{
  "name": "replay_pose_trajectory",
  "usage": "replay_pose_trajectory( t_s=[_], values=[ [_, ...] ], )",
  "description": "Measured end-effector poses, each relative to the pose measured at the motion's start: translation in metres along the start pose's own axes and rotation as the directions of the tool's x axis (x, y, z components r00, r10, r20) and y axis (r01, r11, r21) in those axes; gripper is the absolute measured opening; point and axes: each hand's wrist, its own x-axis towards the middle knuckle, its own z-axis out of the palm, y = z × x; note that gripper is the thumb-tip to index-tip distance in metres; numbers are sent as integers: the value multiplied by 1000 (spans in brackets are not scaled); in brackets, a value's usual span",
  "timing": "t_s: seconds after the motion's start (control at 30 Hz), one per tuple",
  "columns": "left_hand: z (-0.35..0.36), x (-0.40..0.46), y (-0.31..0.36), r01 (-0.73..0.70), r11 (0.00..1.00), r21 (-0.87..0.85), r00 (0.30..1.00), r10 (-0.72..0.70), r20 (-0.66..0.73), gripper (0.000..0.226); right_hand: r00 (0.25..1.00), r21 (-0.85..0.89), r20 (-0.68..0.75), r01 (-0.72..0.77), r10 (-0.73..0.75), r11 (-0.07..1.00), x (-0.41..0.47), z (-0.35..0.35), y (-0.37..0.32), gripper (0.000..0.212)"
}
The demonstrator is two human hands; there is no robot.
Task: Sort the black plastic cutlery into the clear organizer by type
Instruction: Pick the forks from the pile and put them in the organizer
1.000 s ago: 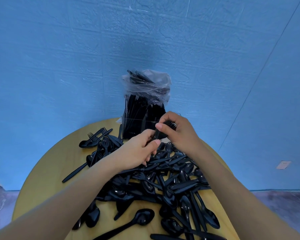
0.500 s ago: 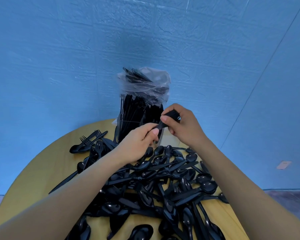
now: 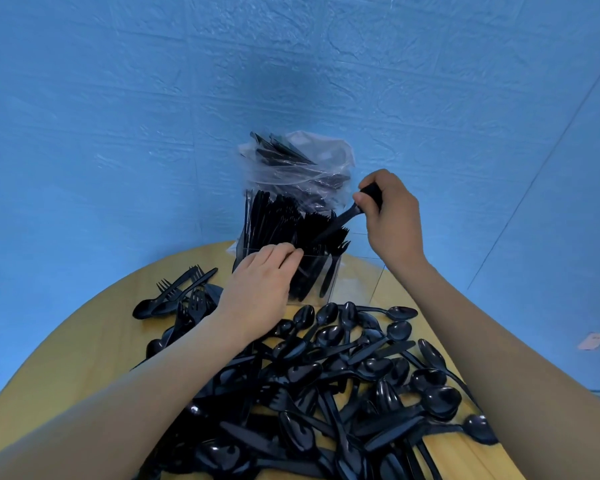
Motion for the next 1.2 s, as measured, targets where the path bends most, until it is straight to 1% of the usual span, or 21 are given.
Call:
replay_pose_trajectory(
  t_s=[0.03,0.13,0.23,0.27,0.33,0.4,0.47,0.53,0.6,0.63,0.7,0.73,0.8,0.87,0.93,1.0,1.07,1.2],
  values=[
    [1,0,-2,-15,1000,17,1000,15,-14,57,999,-52,15,51,-50,997,-2,4,-2,3],
    [-1,-1,-4,-40,998,45,999,41,-19,58,975,-213,143,197,-169,957,-12,22,-3,13],
    [-3,-1,-4,-53,997,57,999,54,-10,59,938,-400,231,333,-257,854,-23,40,2,33],
    [-4,-1,-5,-58,997,60,998,59,-9,59,932,-449,239,355,-273,820,-26,43,4,37],
    [-5,-2,-6,-62,997,53,998,63,0,58,923,-545,238,384,-302,745,-31,47,10,37],
    [-7,-4,-6,-63,998,30,998,62,13,57,918,-586,283,395,-278,707,-31,48,12,37],
    [-11,-6,-5,-52,999,6,998,52,41,58,905,-576,377,395,-196,715,-32,44,6,41],
    [-14,-7,-4,-30,999,-16,996,31,84,59,898,-580,414,384,-145,719,-31,41,4,43],
    [-16,-11,-4,6,998,-62,994,0,110,59,923,-575,366,322,-115,752,-37,34,-3,46],
    [-19,-15,-4,28,995,-91,992,-16,125,57,944,-557,304,283,-126,781,-42,31,-7,47],
    [-23,-28,-5,71,985,-158,989,-49,140,51,971,-471,178,225,-158,853,-58,22,-18,42],
    [-26,-36,-5,94,976,-195,988,-67,141,47,973,-411,160,219,-166,885,-68,18,-23,38],
    [-32,-56,-5,125,956,-265,987,-92,135,40,964,-294,213,216,-157,931,-90,13,-34,30],
    [-39,-76,-4,146,943,-299,984,-107,143,37,943,-174,318,164,-102,971,-113,7,-45,20],
    [-47,-96,-3,179,931,-318,978,-133,162,38,905,-114,423,110,-52,987,-136,2,-53,15],
    [-53,-115,-3,216,924,-316,968,-161,191,41,872,-94,489,76,-21,993,-155,-1,-59,15],
    [-55,-132,-3,247,921,-301,954,-176,243,46,855,-101,519,47,12,994,-170,-3,-65,15],
    [-54,-153,0,300,902,-311,926,-197,323,50,820,-228,552,-24,150,973,-188,-3,-74,25]
  ],
)
